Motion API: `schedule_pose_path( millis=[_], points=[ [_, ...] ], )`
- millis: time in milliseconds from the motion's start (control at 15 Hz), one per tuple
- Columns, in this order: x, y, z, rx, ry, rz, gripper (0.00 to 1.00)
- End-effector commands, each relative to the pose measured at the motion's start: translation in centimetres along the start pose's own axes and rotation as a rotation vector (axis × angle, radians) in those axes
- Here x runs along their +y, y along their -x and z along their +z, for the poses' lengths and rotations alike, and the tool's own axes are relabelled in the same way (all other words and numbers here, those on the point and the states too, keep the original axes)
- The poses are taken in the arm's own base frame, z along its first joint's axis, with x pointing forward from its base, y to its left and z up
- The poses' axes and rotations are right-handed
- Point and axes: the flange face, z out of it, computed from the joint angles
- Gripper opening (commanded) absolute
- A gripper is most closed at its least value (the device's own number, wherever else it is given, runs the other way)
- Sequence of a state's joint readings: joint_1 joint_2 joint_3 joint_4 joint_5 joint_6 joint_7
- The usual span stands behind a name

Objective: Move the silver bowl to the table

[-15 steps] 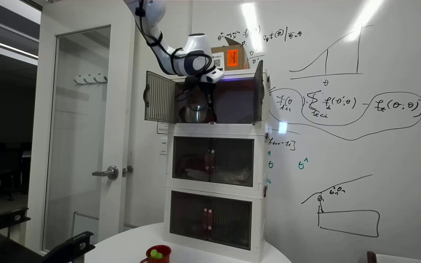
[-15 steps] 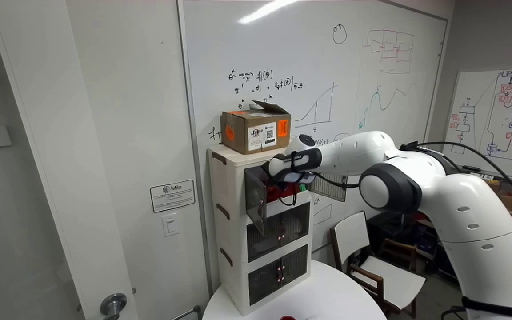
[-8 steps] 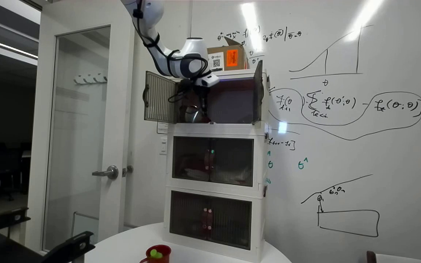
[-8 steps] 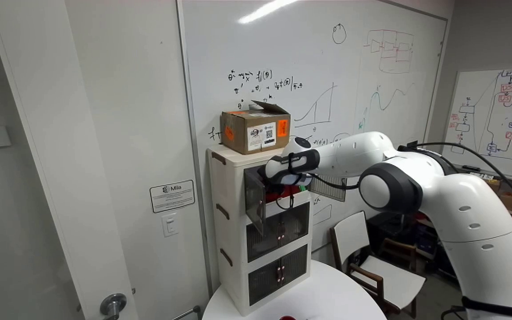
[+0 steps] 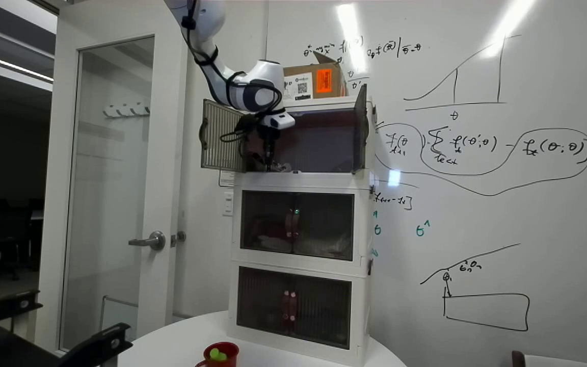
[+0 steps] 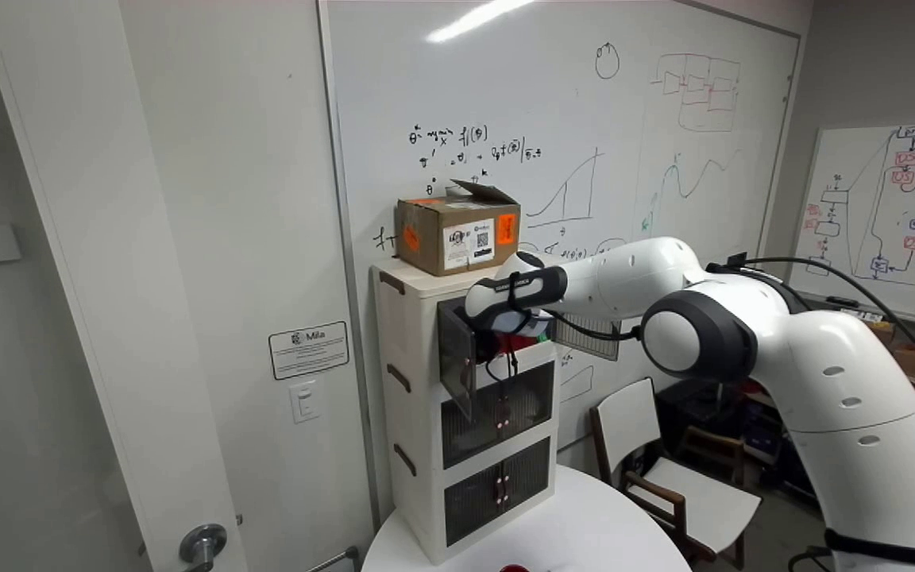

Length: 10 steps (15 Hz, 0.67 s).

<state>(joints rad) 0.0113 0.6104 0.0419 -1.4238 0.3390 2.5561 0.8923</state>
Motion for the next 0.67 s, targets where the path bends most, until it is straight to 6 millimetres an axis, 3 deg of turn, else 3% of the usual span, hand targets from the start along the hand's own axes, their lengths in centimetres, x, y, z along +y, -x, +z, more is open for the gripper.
schedule_pose_path(
  millis=[0,200,267,400,600],
  points=[
    [-0.13,0.51,0.43,-0.053,0.006,-0.002,0.72],
    [-0.32,0.40,0.36,-0.048,-0.001,0.006,0.93],
    [-0.25,0.36,0.44,-0.049,-0.002,0.007,0.53],
    [-0.05,0.24,0.66,-0.048,0.004,0.007,0.56],
    [0.56,-0.05,1.05,-0.046,0.021,0.015,0.34]
  ],
)
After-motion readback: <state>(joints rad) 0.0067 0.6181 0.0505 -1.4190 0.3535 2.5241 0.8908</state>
